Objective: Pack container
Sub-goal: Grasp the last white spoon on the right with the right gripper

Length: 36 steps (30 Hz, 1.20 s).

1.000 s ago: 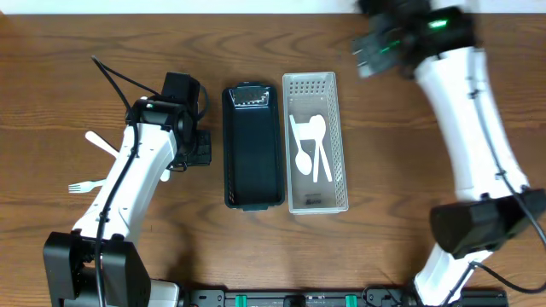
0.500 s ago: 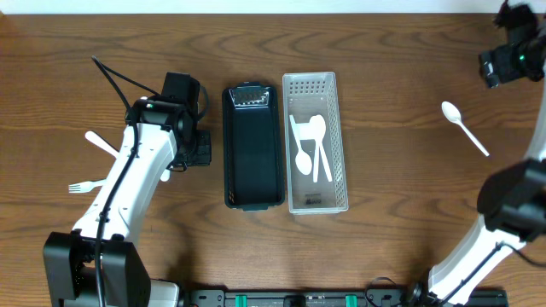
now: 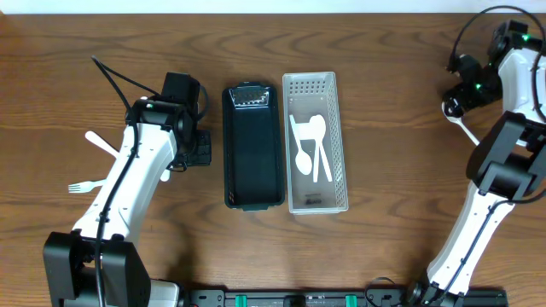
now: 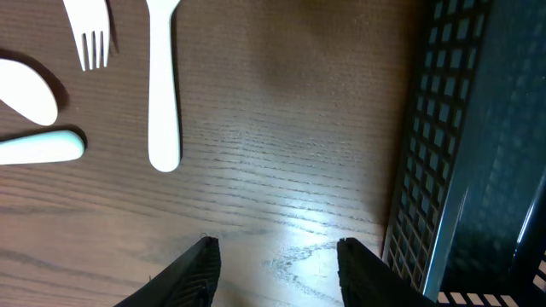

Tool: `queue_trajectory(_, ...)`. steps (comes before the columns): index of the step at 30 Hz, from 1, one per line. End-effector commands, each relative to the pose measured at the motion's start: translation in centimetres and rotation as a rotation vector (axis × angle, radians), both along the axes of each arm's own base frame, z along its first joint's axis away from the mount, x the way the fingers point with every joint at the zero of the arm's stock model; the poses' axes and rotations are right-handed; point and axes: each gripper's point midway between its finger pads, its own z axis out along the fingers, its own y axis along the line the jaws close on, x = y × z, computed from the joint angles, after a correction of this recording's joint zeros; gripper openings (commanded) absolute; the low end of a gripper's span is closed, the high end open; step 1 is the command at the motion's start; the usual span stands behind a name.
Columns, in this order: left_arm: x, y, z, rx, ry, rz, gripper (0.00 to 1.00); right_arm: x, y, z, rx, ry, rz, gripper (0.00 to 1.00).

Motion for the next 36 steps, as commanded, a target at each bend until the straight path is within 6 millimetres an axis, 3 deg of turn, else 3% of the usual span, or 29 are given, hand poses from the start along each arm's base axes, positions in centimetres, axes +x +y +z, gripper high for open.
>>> queue_trajectory(1, -0.1, 0.0, -0.3, 0.008, 0.013, -0.007, 0.48, -0.3, 0.5, -1.0, 0.019, 0.028, 0.019, 0.84)
queue_trajectory(14, -0.2, 0.0, -0.3, 0.008, 0.013, -0.007, 0.48, -3.1, 0.9, -2.2, 0.056, 0.129, 0.006, 0.76)
queue_trajectory(20, -0.2, 0.0, -0.3, 0.008, 0.013, -0.007, 0.48, -4.7, 0.8, -3.7, 0.075, 0.176, -0.008, 0.65)
queue_trajectory(27, -0.2, 0.0, -0.3, 0.008, 0.013, -0.007, 0.48, -6.4, 0.7, -5.3, 0.093, 0.220, -0.045, 0.26)
queue_trajectory(34, -0.2, 0.0, -0.3, 0.008, 0.013, -0.007, 0.49, -5.9, 0.7, -5.6, 0.087, 0.200, -0.119, 0.11)
queue_trajectory(36, -0.2, 0.0, -0.3, 0.008, 0.013, -0.007, 0.49, -5.4, 1.1, -5.5, 0.092, 0.186, -0.167, 0.01)
